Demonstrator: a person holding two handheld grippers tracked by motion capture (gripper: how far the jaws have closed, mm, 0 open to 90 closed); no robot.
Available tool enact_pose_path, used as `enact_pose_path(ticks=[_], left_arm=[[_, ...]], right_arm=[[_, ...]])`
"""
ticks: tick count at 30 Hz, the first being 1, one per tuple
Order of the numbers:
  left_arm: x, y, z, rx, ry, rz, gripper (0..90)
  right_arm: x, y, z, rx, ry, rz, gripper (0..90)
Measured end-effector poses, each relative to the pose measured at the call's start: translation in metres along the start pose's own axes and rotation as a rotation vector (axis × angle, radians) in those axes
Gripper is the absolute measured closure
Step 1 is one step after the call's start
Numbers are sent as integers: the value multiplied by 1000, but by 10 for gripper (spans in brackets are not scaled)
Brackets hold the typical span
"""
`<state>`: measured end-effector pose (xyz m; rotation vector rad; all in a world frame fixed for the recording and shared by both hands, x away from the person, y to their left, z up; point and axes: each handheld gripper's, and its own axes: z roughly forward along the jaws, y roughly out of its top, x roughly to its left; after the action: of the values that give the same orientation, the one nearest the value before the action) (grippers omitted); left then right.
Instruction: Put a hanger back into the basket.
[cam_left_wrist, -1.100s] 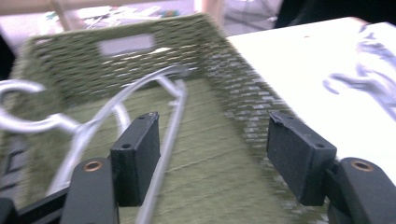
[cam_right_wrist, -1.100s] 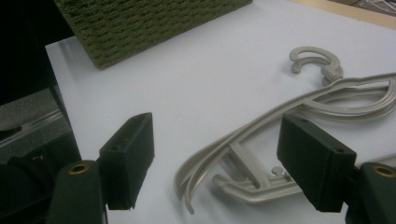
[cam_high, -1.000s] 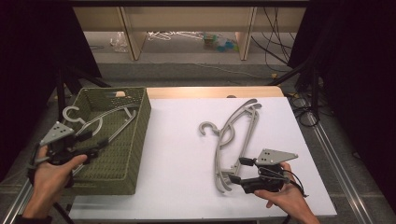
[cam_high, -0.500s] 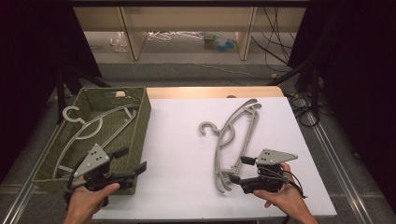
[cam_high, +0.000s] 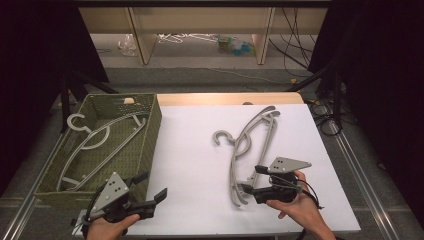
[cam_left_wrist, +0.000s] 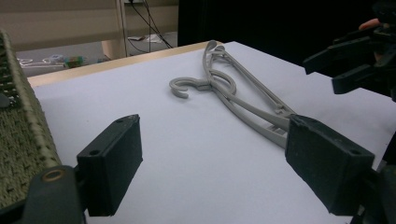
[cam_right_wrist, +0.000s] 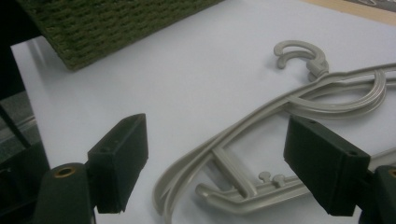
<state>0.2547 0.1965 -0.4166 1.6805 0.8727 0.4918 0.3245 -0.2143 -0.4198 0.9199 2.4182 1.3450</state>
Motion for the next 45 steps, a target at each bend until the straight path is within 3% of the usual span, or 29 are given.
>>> enact_pose_path(ticks=[3,7,12,15,17,20,22,25,26,28,29,30,39,45], left_arm=[[-4,-6,-2,-19,16,-7,196],[-7,-11,0,-1,17,8,193],[-9,-14,2,12,4,28,193],[-9,-16,4,10,3,5,193],[-9,-16,3,20,6,23,195],[-8,-18,6,24,-4,33,196],[-8,-18,5,31,-4,38,196],[-10,-19,6,30,-7,14,199],[-8,-18,5,33,-14,40,199],[-8,-18,5,30,-17,40,199],[-9,-18,6,26,-13,11,200],[-8,-19,7,22,-24,32,199],[-7,-18,6,28,-20,34,201],[-7,-18,6,29,-21,36,205]], right_arm=[[-2,3,7,31,-28,0,240],[-8,8,20,71,-55,31,242],[-11,17,43,138,-54,65,244],[-13,19,59,167,-68,84,255],[-16,19,69,218,-75,100,262],[-22,20,84,243,-83,113,304],[-27,24,92,255,-83,119,361],[-29,26,104,290,-87,134,366],[-29,27,106,317,-85,154,372],[-29,27,109,337,-87,154,373],[-31,27,113,376,-86,150,387],[-31,27,115,388,-79,165,392],[-40,28,124,405,-96,176,558],[-41,29,121,408,-95,213,589]])
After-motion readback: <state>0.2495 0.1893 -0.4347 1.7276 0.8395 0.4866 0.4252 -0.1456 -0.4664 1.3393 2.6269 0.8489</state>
